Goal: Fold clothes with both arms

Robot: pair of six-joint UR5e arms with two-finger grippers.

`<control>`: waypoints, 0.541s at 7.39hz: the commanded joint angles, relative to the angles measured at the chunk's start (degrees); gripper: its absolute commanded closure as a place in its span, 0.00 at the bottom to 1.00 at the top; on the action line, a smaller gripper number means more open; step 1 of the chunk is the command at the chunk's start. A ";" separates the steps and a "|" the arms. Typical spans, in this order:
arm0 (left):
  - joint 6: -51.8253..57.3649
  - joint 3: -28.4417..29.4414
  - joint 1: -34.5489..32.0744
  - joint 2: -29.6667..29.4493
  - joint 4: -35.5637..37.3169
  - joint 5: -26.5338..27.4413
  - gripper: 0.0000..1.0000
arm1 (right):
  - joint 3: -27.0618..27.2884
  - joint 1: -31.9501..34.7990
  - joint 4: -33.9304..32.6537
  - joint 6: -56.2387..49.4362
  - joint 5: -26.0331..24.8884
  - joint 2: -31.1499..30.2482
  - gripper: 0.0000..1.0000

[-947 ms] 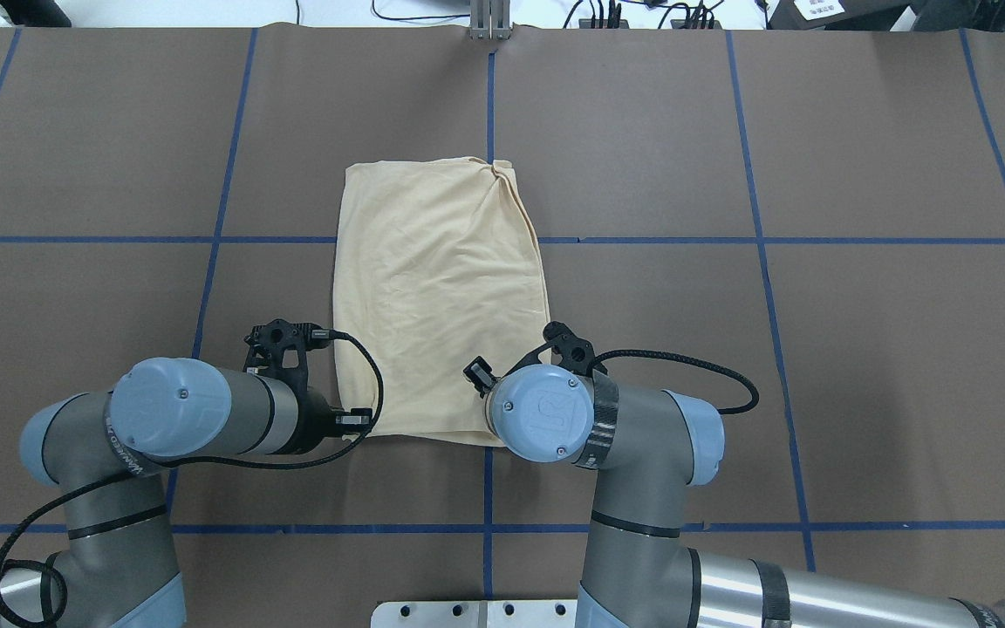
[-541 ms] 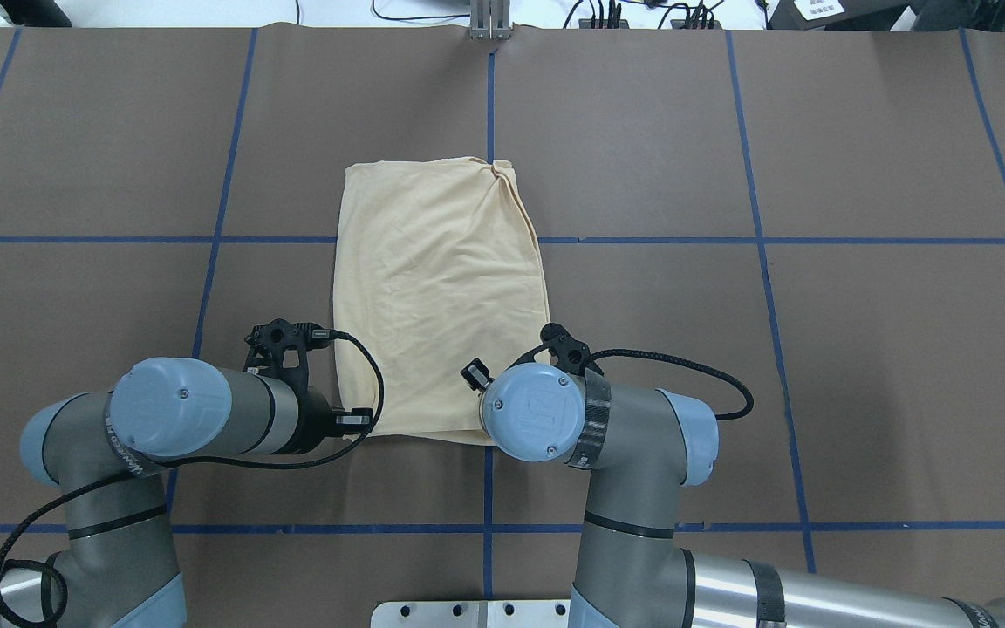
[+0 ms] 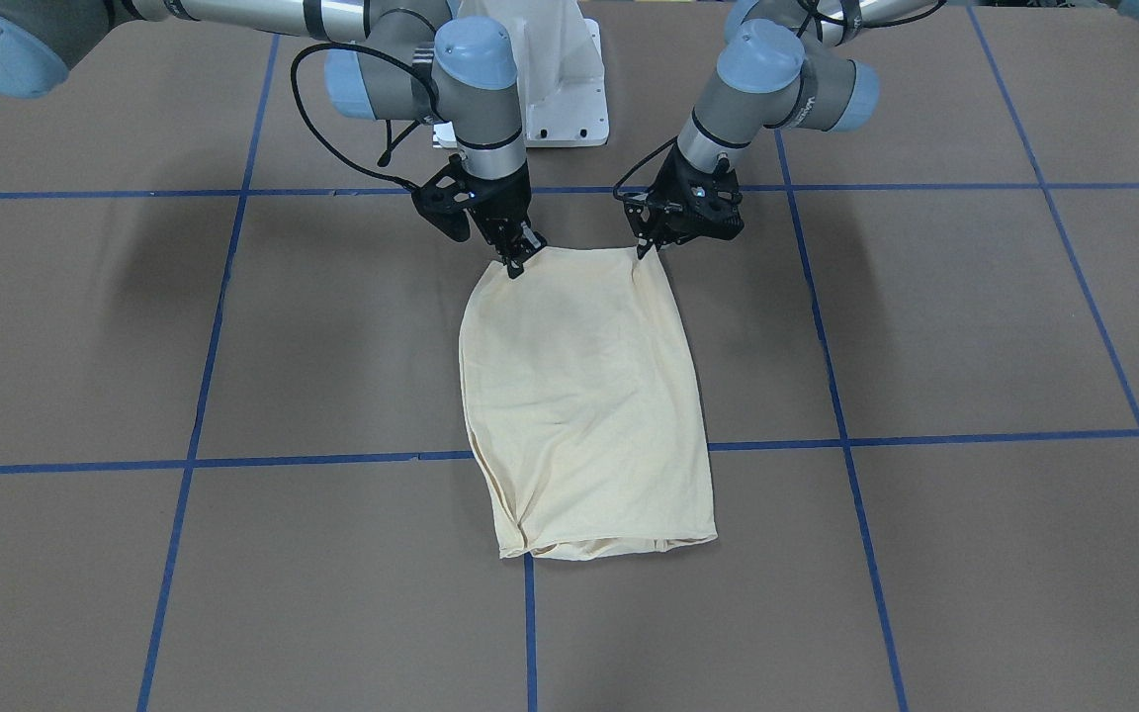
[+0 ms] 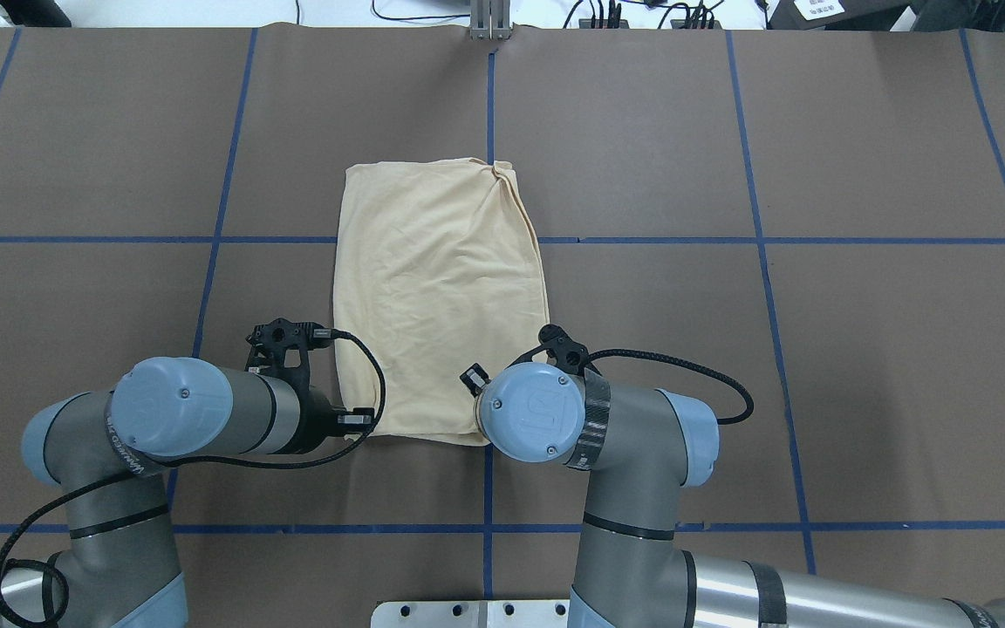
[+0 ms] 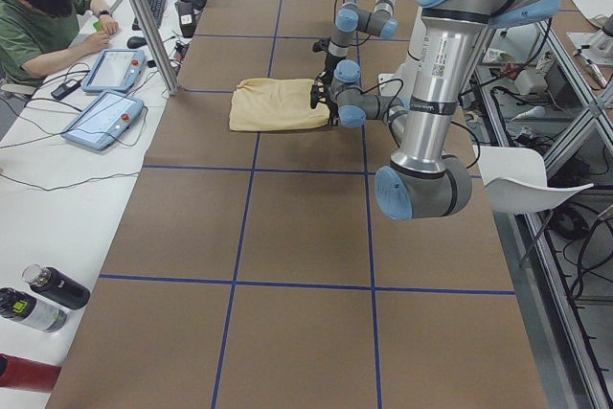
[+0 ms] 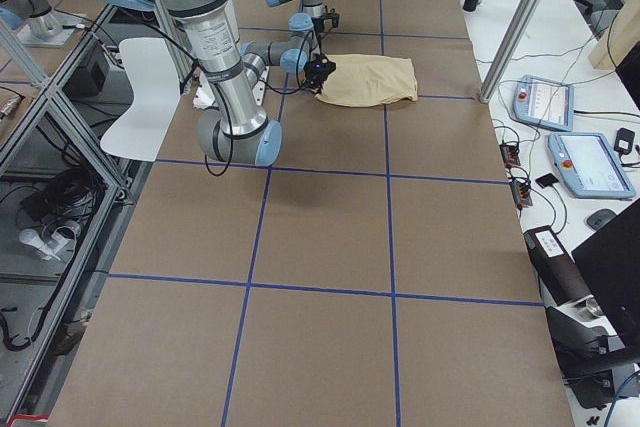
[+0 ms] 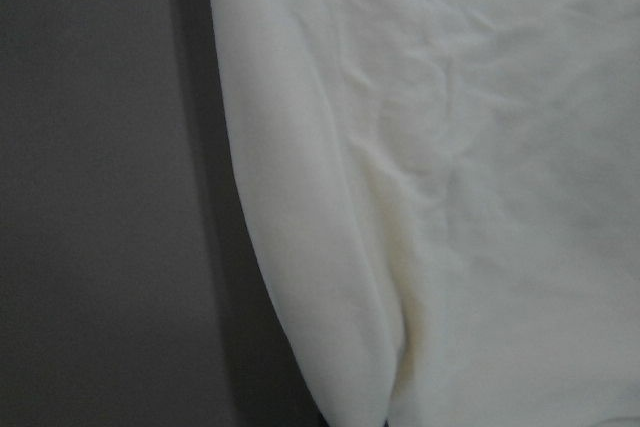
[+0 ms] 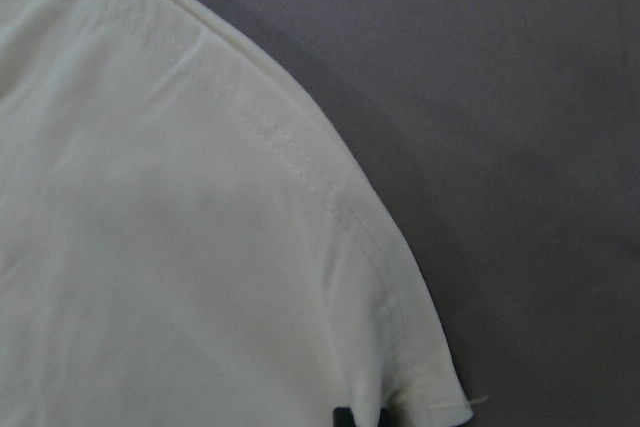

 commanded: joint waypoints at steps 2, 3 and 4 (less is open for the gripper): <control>-1.65 -5.82 0.00 0.55 0.00 -3.71 1.00 | 12.82 0.47 -6.66 0.04 2.62 -3.58 1.00; -4.19 -9.59 0.17 0.64 0.17 -4.17 1.00 | 20.28 -1.80 -8.60 0.39 2.63 -7.18 1.00; -6.65 -15.20 1.31 1.25 2.87 -6.18 1.00 | 25.92 -3.65 -12.88 1.70 2.72 -7.91 1.00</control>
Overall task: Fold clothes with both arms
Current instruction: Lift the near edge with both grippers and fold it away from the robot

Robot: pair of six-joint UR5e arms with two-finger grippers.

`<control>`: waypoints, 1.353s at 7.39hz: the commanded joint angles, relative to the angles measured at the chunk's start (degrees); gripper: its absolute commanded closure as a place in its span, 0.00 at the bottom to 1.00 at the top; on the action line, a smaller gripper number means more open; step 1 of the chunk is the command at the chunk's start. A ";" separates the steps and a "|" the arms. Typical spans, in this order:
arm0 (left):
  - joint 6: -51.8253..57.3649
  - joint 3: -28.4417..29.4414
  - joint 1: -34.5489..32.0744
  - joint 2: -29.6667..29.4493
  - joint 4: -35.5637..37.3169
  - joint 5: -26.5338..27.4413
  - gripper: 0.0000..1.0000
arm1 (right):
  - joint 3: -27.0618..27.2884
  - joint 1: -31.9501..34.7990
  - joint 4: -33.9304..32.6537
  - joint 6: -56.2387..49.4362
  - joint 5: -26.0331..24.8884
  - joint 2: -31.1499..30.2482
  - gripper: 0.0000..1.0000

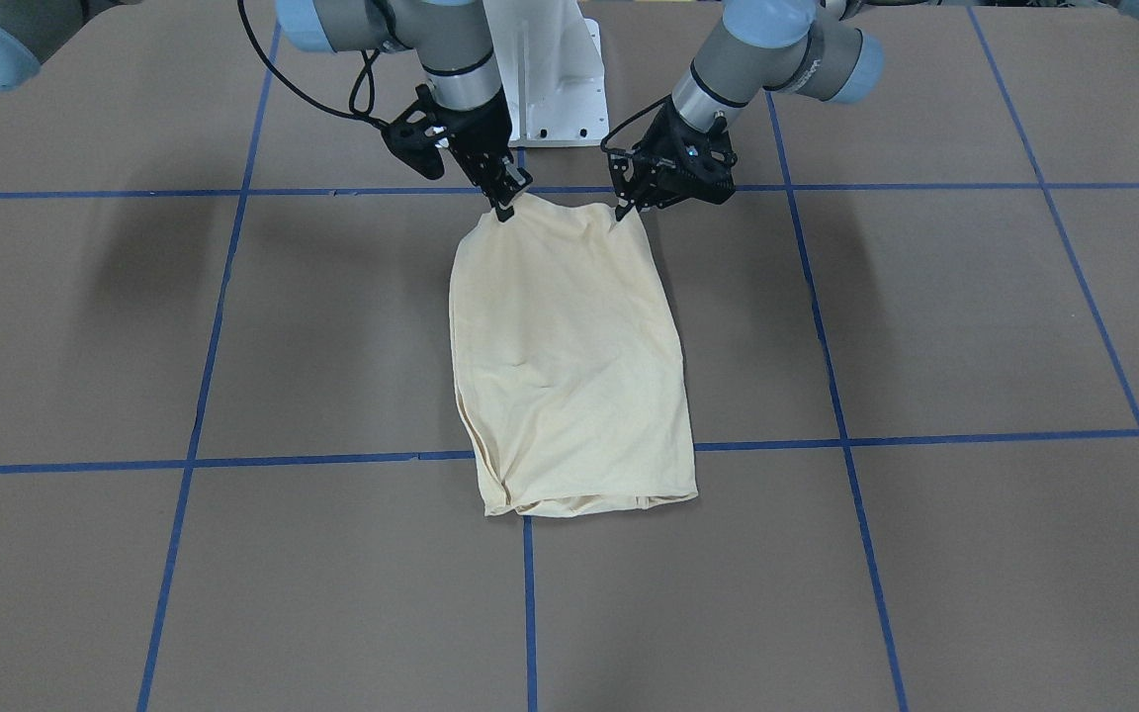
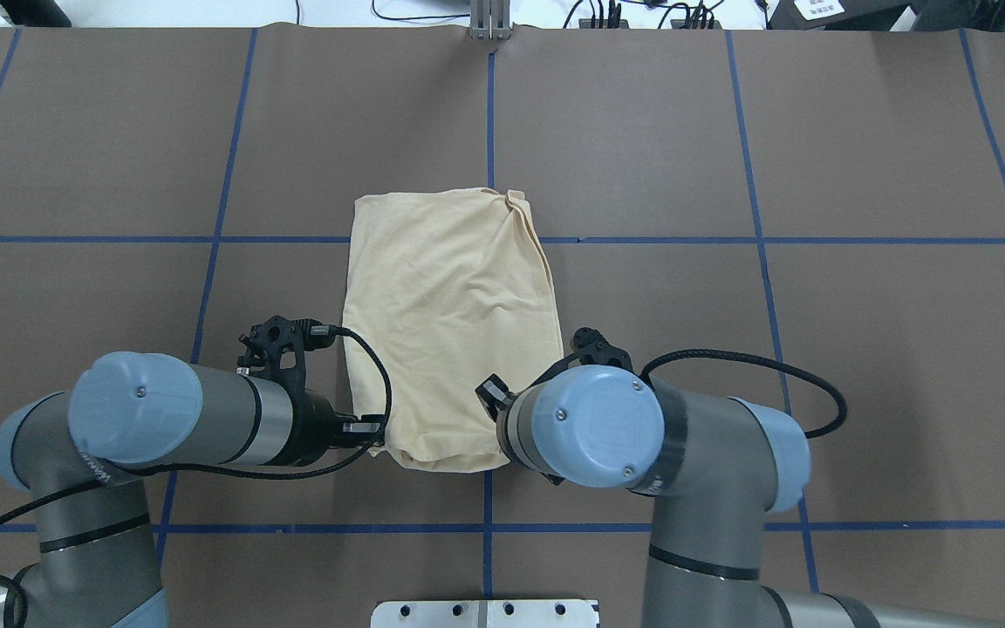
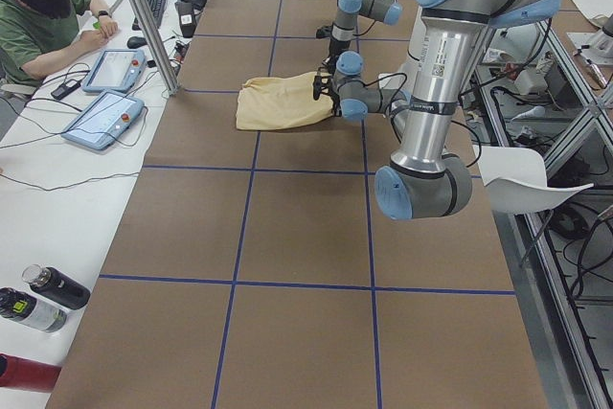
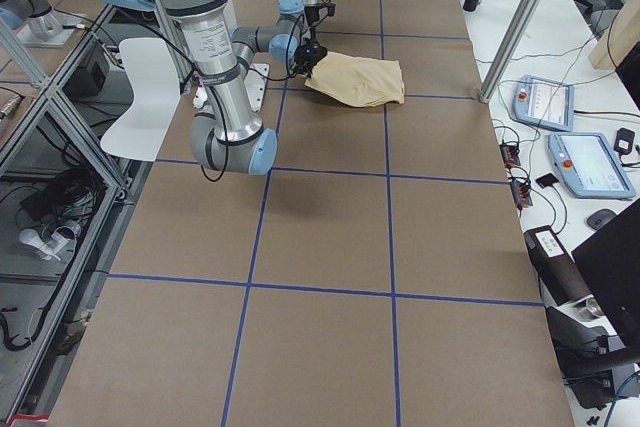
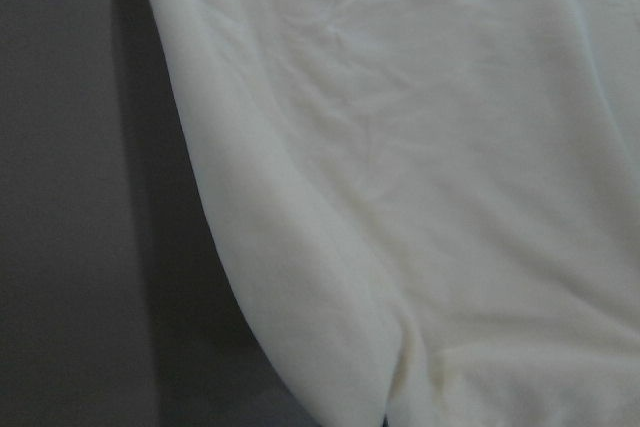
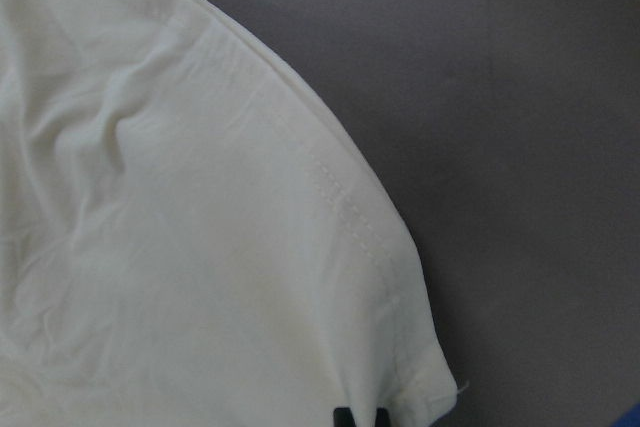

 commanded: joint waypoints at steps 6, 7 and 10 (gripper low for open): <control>-2.15 -1.56 -0.76 -7.67 17.21 -0.83 1.00 | 0.47 3.12 -5.98 -2.93 -0.42 2.25 1.00; -0.76 1.01 -2.24 -8.91 17.21 0.07 1.00 | -3.13 4.00 -2.98 -2.93 -0.42 2.52 1.00; 5.22 1.47 -8.74 -9.80 17.48 -0.27 1.00 | -7.55 7.60 -1.98 -5.12 -0.42 6.64 1.00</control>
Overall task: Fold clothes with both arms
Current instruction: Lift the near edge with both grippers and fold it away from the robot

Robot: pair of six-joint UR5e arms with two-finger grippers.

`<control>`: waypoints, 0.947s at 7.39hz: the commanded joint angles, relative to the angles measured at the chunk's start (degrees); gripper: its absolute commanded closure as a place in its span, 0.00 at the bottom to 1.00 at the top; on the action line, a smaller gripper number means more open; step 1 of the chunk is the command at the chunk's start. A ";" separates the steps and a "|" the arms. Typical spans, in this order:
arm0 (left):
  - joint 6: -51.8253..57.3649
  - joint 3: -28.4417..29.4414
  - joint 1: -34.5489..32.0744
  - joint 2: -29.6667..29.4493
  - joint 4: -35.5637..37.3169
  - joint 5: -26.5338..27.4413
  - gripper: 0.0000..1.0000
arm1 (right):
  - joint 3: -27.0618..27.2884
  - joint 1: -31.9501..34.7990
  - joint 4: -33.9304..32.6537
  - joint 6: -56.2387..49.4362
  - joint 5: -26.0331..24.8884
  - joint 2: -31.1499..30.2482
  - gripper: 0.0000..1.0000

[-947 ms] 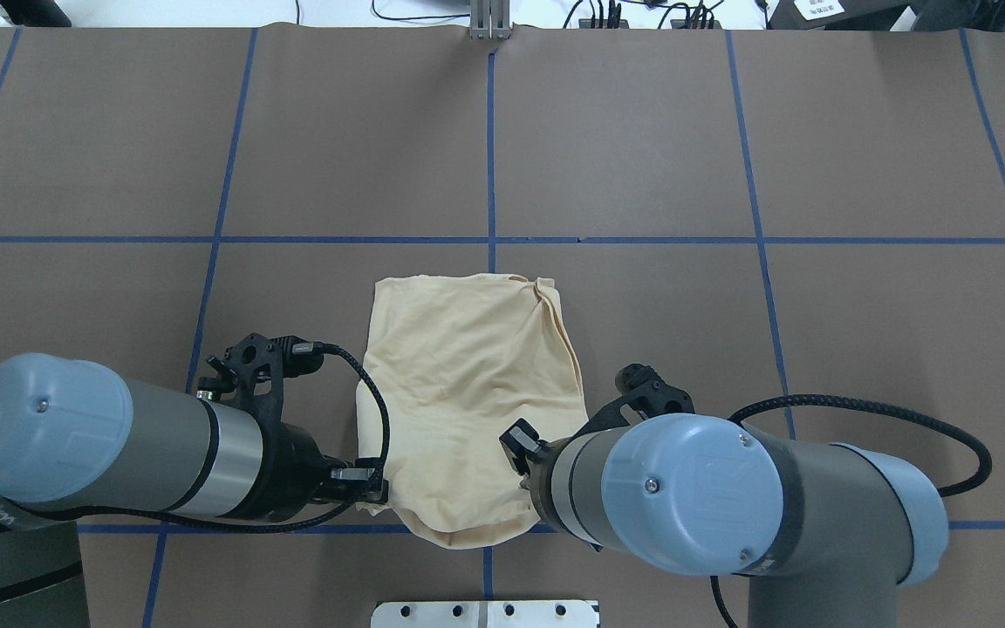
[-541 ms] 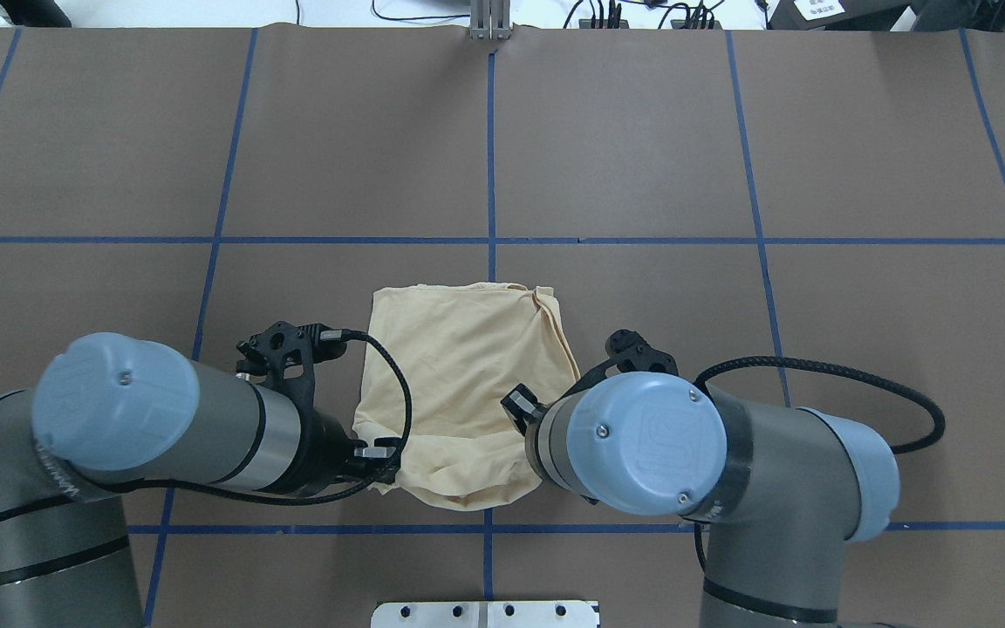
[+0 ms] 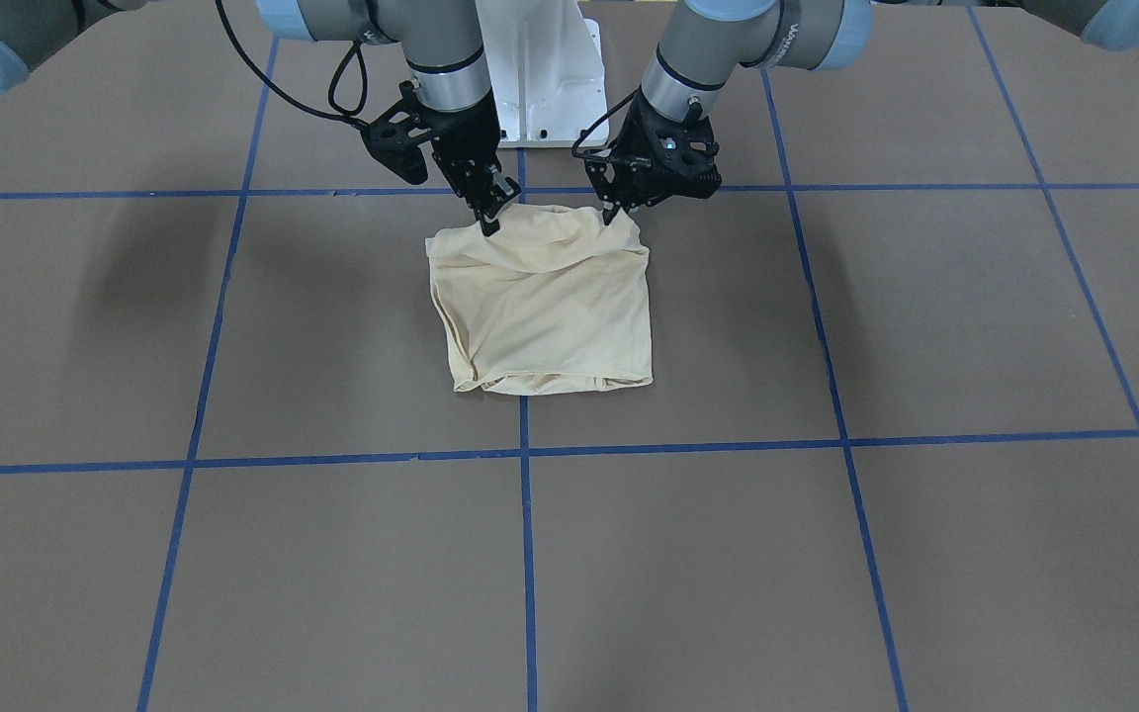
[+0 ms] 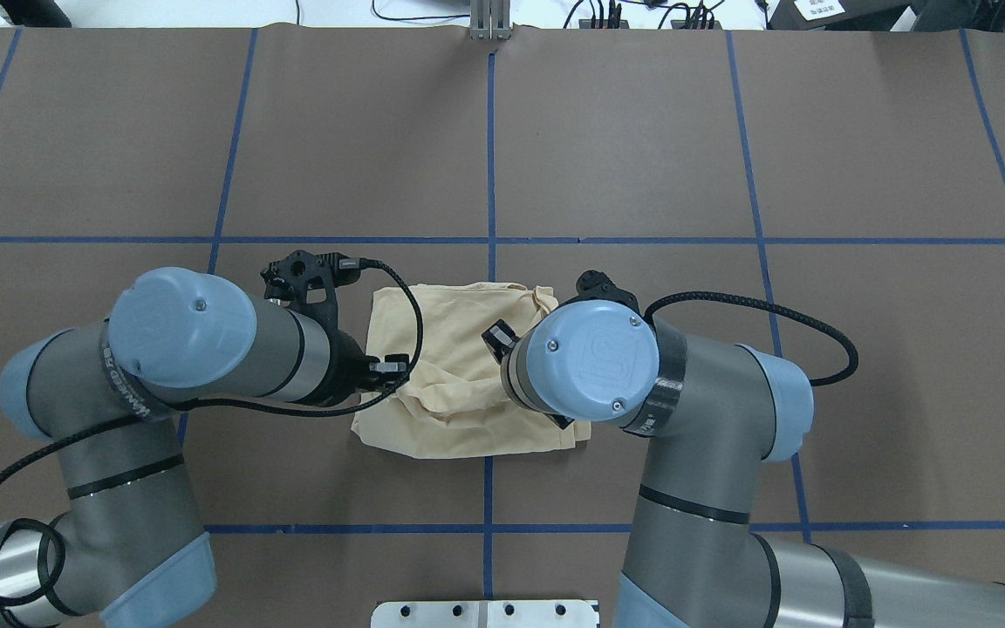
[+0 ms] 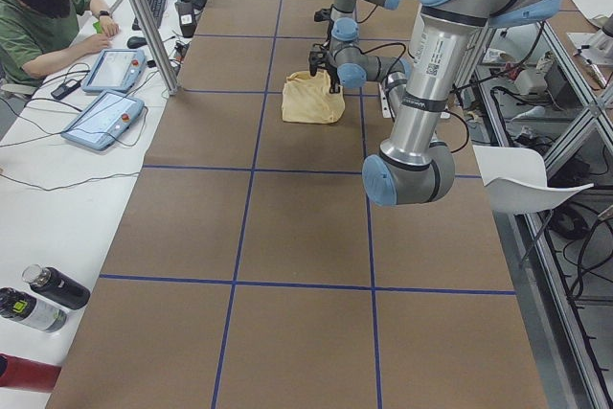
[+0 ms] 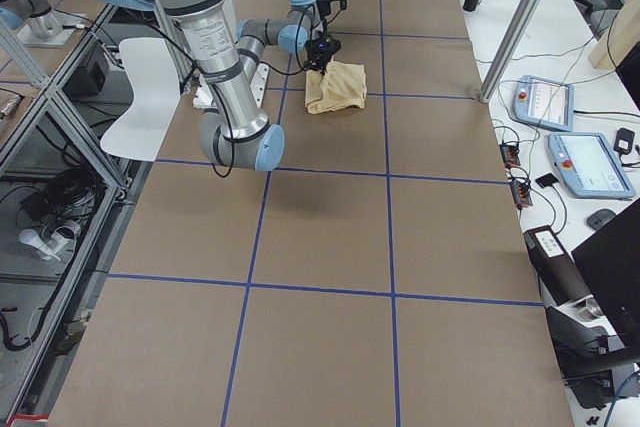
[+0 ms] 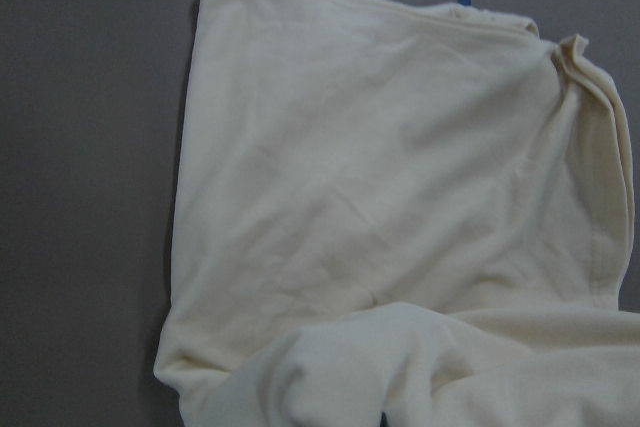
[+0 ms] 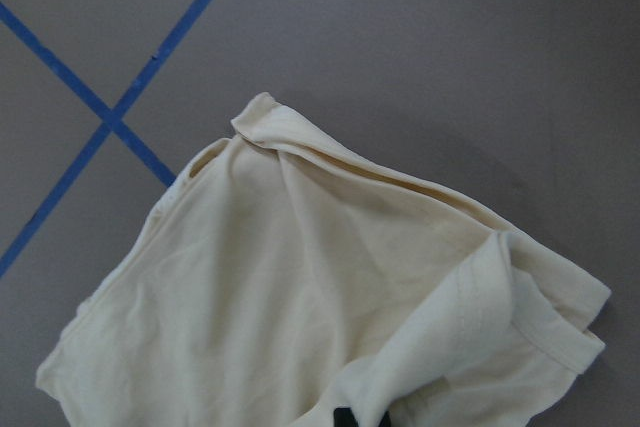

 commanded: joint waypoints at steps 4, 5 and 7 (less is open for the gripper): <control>5.73 12.91 -4.56 -6.44 -0.84 2.53 1.00 | -13.90 6.67 6.11 -6.54 0.26 5.36 1.00; 6.02 13.88 -5.69 -6.62 -0.93 2.63 1.00 | -15.76 7.12 7.46 -7.34 0.26 5.45 1.00; 6.54 15.99 -6.76 -6.54 -3.72 2.63 0.01 | -15.95 8.00 7.48 -14.69 0.96 5.54 0.00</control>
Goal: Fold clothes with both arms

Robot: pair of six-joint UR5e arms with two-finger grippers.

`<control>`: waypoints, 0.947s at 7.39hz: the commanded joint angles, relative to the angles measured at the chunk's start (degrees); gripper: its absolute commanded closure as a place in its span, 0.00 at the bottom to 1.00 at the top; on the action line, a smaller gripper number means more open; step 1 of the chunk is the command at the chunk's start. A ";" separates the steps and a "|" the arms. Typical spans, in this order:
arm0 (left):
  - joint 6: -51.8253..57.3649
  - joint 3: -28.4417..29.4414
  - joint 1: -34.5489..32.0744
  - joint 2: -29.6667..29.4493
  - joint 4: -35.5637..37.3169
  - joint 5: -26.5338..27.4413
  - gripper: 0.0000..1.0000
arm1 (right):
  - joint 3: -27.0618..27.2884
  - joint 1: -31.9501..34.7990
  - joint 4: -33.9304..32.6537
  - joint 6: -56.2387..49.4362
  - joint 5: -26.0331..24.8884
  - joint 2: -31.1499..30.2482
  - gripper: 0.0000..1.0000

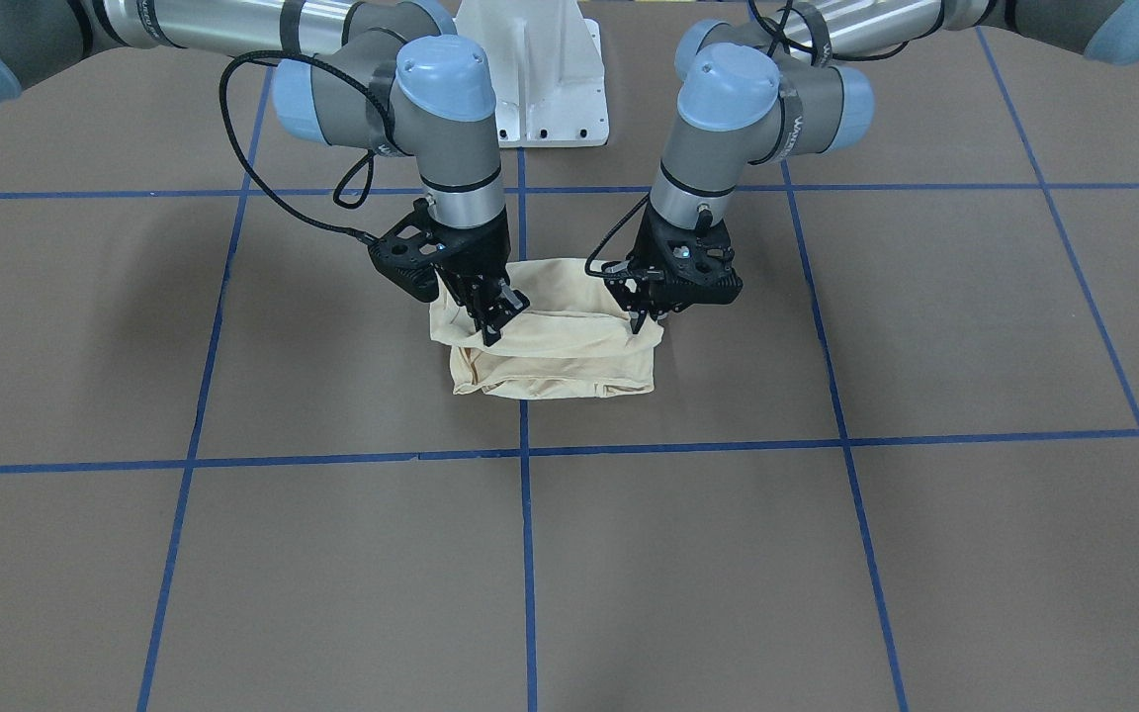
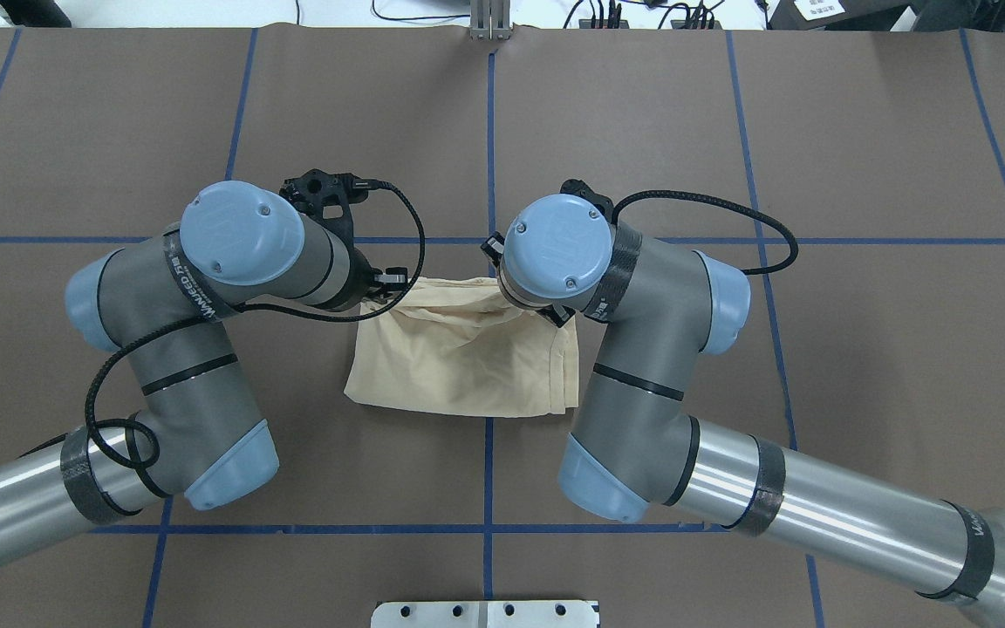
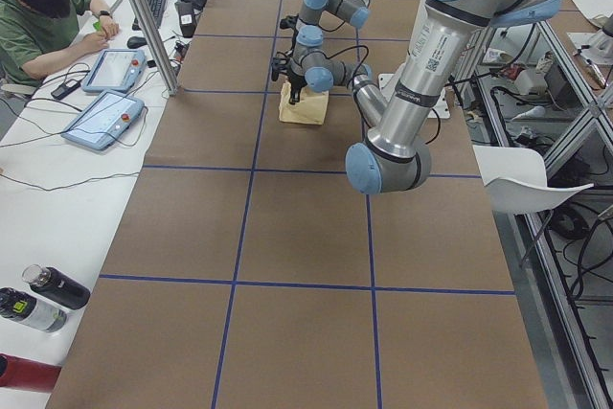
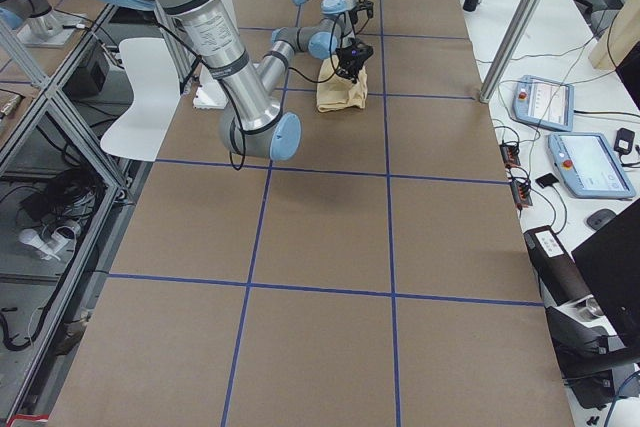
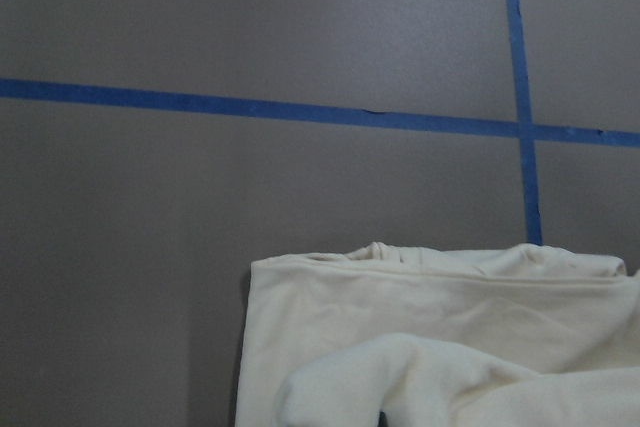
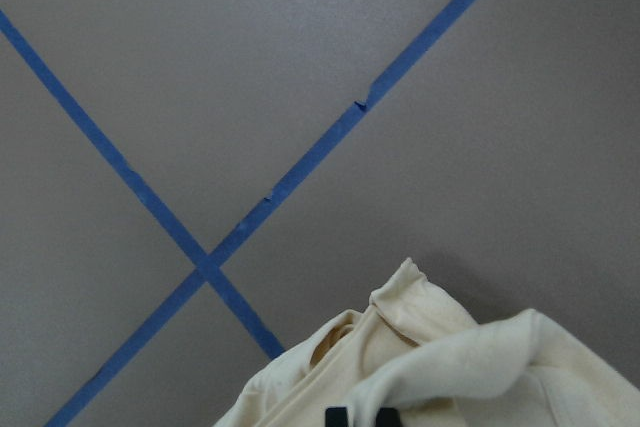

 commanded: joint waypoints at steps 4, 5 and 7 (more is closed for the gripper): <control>23.25 0.80 -10.44 1.30 -1.95 -12.37 0.00 | -0.46 2.09 -0.69 -5.80 8.13 3.67 0.00; 26.80 0.80 -12.12 1.83 -1.86 -14.33 0.00 | -0.37 -0.54 -0.78 -9.46 5.17 3.41 0.00; 30.07 1.06 -15.37 1.84 -1.42 -17.66 0.00 | -1.42 -8.53 -4.45 -23.31 -7.46 4.02 0.00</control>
